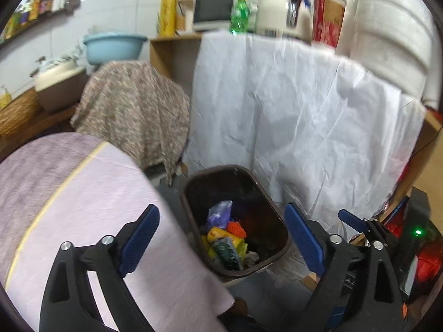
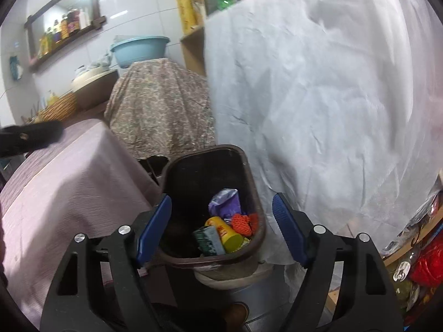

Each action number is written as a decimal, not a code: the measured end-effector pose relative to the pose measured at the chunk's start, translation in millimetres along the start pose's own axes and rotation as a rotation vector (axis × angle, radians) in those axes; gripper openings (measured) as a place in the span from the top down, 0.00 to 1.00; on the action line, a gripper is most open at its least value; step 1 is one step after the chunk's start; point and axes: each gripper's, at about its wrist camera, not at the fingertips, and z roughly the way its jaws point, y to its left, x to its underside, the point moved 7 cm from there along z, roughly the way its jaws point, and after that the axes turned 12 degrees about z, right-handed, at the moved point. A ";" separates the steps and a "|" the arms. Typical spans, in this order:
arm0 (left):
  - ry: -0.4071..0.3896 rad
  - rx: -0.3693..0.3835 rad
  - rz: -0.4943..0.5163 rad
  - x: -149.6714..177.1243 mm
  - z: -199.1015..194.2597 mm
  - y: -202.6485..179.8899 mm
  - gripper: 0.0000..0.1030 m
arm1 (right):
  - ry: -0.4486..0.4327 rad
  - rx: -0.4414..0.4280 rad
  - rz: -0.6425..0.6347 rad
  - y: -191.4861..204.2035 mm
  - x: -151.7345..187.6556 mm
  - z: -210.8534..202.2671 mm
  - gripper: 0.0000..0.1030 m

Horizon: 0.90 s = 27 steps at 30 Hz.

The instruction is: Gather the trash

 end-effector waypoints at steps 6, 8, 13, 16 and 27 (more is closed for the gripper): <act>-0.104 -0.086 -0.022 15.1 -74.5 25.2 0.05 | -0.075 -0.041 -0.093 51.2 -5.1 -42.3 0.15; -0.134 -0.126 -0.022 24.3 -98.3 33.1 0.05 | -0.104 -0.068 -0.129 71.7 -5.9 -59.4 0.08; -0.187 -0.238 -0.102 55.6 -146.9 61.2 0.05 | -0.190 -0.139 -0.203 123.8 -3.1 -105.9 0.06; -0.208 -0.321 -0.152 72.9 -169.8 76.2 0.05 | -0.182 -0.186 -0.230 150.0 4.5 -121.3 0.06; -0.230 -0.497 -0.163 122.1 -225.7 88.6 0.05 | -0.190 -0.333 -0.283 202.6 45.9 -169.6 0.06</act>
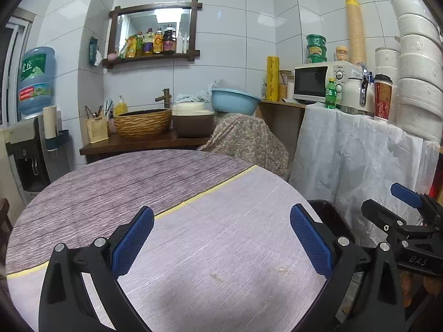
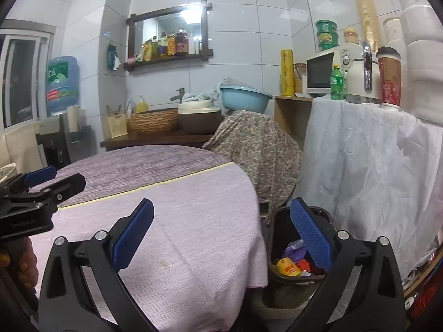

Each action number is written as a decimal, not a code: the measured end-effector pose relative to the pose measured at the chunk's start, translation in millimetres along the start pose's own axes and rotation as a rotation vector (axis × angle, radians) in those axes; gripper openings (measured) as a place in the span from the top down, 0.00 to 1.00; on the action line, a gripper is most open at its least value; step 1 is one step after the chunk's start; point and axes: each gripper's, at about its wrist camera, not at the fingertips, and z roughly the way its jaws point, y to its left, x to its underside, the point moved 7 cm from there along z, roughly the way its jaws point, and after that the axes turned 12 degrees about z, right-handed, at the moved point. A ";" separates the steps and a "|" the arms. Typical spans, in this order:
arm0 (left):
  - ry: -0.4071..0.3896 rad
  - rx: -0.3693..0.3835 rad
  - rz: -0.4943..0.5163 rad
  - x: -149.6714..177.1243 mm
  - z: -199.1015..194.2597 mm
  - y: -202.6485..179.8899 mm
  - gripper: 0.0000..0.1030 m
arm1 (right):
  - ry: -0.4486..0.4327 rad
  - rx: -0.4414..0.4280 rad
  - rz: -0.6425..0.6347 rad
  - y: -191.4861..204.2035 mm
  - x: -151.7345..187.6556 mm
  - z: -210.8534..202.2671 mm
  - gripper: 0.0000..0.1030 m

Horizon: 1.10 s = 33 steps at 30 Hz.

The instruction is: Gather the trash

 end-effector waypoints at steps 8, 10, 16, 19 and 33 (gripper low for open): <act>-0.023 -0.034 -0.042 2.8 -17.4 11.9 0.05 | -0.052 -0.009 -0.031 17.9 1.9 -17.7 0.06; -0.027 -0.040 -0.039 0.9 -17.8 10.9 0.05 | -0.055 -0.012 -0.031 18.0 1.2 -18.9 0.06; -0.027 -0.040 -0.039 2.2 -18.5 8.6 0.05 | -0.050 -0.002 -0.019 12.8 2.2 -18.7 0.06; -0.024 -0.046 -0.041 2.6 -18.4 9.6 0.05 | -0.048 0.000 -0.014 10.0 2.7 -18.9 0.06; -0.021 -0.097 -0.071 6.4 -24.0 24.2 0.05 | -0.050 0.001 -0.021 10.5 1.9 -21.0 0.06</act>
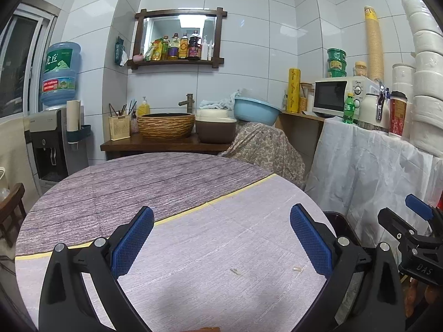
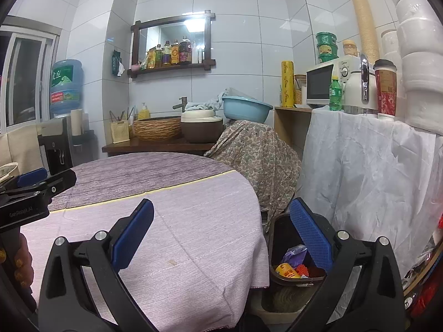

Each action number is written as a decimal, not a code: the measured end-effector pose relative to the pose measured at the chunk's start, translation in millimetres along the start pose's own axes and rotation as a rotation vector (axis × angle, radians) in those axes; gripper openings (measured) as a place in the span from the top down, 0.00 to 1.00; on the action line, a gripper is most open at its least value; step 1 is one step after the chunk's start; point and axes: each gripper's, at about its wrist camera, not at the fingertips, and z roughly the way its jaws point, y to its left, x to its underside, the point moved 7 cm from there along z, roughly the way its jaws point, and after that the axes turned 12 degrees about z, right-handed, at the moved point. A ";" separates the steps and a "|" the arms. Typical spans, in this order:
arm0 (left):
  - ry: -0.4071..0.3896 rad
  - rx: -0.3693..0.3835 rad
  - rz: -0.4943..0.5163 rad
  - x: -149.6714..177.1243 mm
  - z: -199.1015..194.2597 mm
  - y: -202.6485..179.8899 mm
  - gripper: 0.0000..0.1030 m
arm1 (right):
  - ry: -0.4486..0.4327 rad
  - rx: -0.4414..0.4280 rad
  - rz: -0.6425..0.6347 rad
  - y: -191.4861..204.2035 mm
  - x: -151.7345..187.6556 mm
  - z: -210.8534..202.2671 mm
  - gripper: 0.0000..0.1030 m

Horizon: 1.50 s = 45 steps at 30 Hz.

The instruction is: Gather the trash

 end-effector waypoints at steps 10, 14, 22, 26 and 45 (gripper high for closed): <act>0.003 -0.013 0.006 -0.2 -0.2 2.5 0.05 | 0.007 -0.006 -0.001 -0.2 0.3 1.5 0.06; 0.002 -0.015 0.009 0.1 -0.8 2.3 0.05 | 0.010 -0.007 0.002 -1.9 -0.1 2.5 0.06; 0.008 -0.028 0.001 1.0 -2.3 8.6 0.05 | 0.017 -0.008 0.003 -1.4 1.9 4.2 0.06; 0.012 -0.037 -0.001 1.6 -2.1 10.9 0.05 | 0.017 -0.009 0.003 -1.9 2.0 4.5 0.06; 0.020 -0.026 0.001 2.9 -0.9 10.9 0.05 | 0.021 -0.012 0.003 -2.8 2.5 5.4 0.06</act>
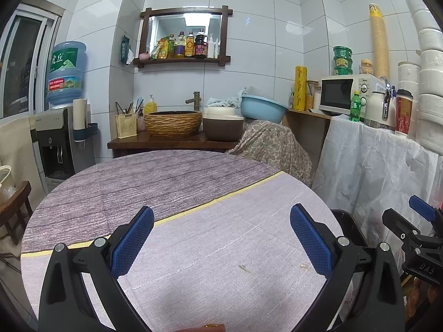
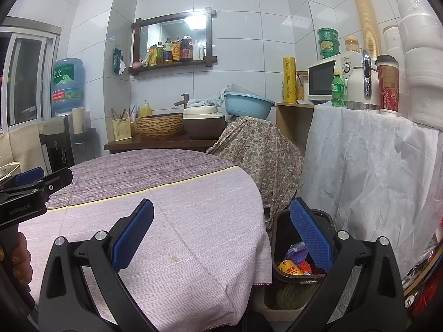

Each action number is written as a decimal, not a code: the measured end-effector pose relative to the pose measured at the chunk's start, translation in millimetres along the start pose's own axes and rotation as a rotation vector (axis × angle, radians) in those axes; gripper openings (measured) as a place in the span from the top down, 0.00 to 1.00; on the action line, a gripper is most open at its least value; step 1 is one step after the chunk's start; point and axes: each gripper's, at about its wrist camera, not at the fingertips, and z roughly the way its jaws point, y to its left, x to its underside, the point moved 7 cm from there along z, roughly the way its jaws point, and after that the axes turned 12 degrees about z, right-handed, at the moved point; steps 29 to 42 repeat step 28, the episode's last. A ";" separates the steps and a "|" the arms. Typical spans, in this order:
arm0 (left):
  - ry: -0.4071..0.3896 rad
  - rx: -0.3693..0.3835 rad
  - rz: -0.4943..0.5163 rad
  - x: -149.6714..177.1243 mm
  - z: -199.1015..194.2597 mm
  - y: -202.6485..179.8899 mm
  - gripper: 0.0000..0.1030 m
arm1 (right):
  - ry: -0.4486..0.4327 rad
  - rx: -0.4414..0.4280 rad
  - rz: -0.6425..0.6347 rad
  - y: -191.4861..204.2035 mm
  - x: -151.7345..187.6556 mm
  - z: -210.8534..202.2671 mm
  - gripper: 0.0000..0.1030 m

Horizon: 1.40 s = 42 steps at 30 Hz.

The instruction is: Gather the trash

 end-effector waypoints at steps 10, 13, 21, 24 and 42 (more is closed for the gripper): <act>0.009 0.005 -0.001 2.1 1.4 -0.4 0.05 | 0.003 0.001 0.001 0.2 0.8 0.6 0.06; 0.009 0.003 -0.003 2.0 1.6 0.0 0.05 | 0.006 0.003 0.002 -0.9 0.0 2.1 0.06; 0.015 0.000 0.010 2.7 1.2 -2.7 0.05 | 0.012 0.009 0.008 -0.3 2.2 3.6 0.06; 0.024 0.009 0.007 3.7 2.6 -2.8 0.05 | 0.013 0.009 0.004 0.9 2.4 3.5 0.06; 0.029 0.008 0.009 4.6 3.2 -4.5 0.05 | 0.018 0.004 0.006 1.2 3.5 3.6 0.06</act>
